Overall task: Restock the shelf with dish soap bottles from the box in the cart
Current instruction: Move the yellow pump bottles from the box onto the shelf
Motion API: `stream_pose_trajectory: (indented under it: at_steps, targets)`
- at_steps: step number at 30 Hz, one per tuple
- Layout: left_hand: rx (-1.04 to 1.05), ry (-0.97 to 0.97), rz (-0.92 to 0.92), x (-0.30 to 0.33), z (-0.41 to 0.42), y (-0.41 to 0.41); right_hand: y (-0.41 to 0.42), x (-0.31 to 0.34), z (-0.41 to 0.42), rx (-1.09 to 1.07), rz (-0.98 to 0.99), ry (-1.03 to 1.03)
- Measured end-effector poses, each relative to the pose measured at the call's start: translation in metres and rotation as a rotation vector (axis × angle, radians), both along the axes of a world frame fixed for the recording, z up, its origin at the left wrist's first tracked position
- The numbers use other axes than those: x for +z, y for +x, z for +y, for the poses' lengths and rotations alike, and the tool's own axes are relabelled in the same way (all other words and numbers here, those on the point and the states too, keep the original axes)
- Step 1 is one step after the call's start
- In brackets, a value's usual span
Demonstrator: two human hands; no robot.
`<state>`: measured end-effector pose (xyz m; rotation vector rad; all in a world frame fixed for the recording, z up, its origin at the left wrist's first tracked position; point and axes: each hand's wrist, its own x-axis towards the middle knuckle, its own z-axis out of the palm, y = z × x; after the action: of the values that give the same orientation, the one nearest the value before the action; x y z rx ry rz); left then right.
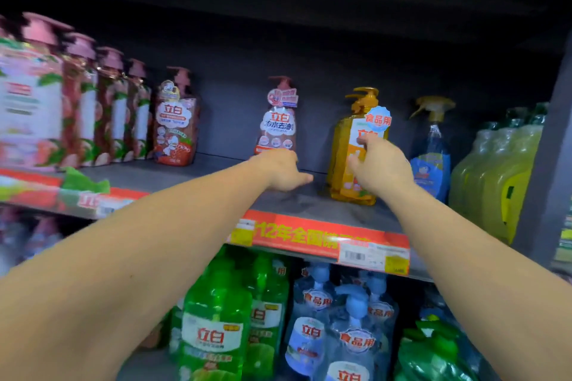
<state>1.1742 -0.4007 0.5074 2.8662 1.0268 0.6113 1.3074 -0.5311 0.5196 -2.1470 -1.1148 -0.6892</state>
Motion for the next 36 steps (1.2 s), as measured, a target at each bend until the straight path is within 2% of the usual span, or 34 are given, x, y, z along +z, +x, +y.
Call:
stream_pose_trajectory:
  at_steps: [3, 6, 9, 15, 20, 27, 36]
  targets:
    - [0.088, 0.072, -0.119, -0.007, 0.012, -0.063, -0.074, -0.006, 0.031, 0.114, -0.205, -0.085]
    - [0.219, 0.182, -0.095, -0.016, 0.034, -0.151, -0.158, -0.020, 0.071, 0.157, -0.299, -0.190]
    - [0.373, 0.216, -0.072, -0.032, 0.056, -0.269, -0.260, -0.037, 0.112, 0.275, -0.297, -0.247]
    - [0.744, 0.230, -0.037, -0.092, 0.090, -0.528, -0.509, -0.091, 0.196, 0.672, -0.308, -0.293]
    - [0.981, 0.165, -0.067, -0.153, 0.091, -0.690, -0.681, -0.150, 0.257, 0.958, -0.251, -0.415]
    - [1.236, 0.025, -0.082, -0.231, 0.119, -0.827, -0.837, -0.220, 0.322, 1.141, -0.193, -0.553]
    - [1.354, -0.084, -0.095, -0.278, 0.243, -0.941, -0.941, -0.278, 0.475, 1.263, -0.141, -0.678]
